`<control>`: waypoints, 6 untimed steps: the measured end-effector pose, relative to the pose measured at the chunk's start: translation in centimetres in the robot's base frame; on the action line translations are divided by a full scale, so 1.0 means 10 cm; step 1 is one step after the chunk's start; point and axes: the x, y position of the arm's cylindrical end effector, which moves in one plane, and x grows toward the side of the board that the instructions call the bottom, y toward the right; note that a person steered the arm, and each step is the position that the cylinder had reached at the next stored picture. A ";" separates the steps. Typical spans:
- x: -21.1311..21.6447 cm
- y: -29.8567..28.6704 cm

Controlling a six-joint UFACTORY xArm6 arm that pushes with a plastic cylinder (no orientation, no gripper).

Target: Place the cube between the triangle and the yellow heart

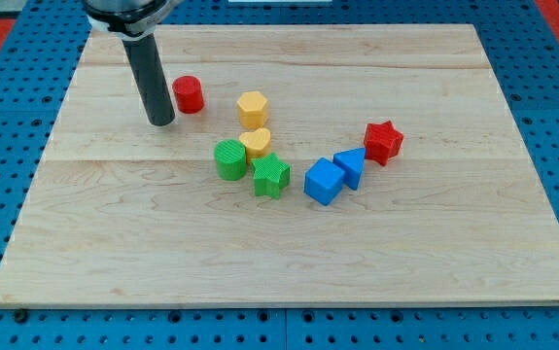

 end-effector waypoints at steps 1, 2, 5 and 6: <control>-0.07 -0.31; -0.24 -0.20; -0.08 1.49; -0.04 1.59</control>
